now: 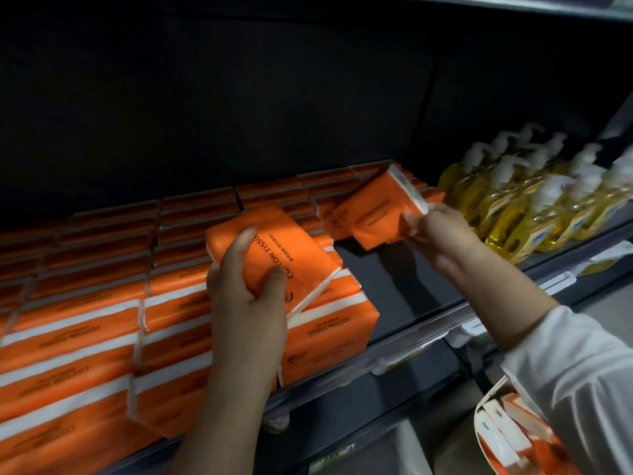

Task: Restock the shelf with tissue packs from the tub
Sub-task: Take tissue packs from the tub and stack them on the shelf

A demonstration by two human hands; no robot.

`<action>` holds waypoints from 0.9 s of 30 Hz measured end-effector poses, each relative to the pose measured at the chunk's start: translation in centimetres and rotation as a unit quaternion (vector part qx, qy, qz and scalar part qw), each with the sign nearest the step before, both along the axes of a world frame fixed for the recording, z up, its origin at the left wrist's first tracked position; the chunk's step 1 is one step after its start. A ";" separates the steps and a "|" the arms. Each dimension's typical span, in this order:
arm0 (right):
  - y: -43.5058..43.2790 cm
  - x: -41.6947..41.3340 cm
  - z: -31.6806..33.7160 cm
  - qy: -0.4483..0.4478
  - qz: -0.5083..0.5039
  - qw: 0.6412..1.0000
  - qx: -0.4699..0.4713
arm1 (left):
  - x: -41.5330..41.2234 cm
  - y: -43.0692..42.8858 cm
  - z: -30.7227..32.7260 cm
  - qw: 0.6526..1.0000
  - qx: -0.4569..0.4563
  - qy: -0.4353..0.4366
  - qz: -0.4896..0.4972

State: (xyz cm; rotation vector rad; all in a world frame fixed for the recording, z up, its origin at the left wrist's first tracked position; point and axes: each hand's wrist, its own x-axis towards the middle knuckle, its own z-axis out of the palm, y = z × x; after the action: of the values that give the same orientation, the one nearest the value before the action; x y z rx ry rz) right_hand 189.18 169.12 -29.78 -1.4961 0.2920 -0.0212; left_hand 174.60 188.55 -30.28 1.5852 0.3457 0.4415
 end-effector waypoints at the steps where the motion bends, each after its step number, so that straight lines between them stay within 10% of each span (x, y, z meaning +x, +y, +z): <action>1: 0.1 -0.3 -0.8 0.046 0.002 0.997 0.059 | 0.0 0.0 0.0 1.000 0.002 0.002 0.002; 7: 2.5 0.6 -4.9 0.157 0.007 0.974 0.162 | 0.0 0.0 0.0 1.000 -0.004 0.008 0.001; 17: 3.6 1.9 -6.7 0.083 -0.068 0.989 -0.102 | 0.2 0.1 0.0 1.000 0.005 0.008 0.000; 27: 3.9 0.2 -5.8 0.089 0.152 0.983 -0.048 | -0.2 -0.1 0.4 0.999 0.011 0.006 -0.030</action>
State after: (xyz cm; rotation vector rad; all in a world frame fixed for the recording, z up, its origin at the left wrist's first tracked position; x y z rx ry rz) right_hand 189.33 173.04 -35.54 -1.6283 0.2051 0.3495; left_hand 174.35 188.47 -29.86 1.6157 0.3034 0.3914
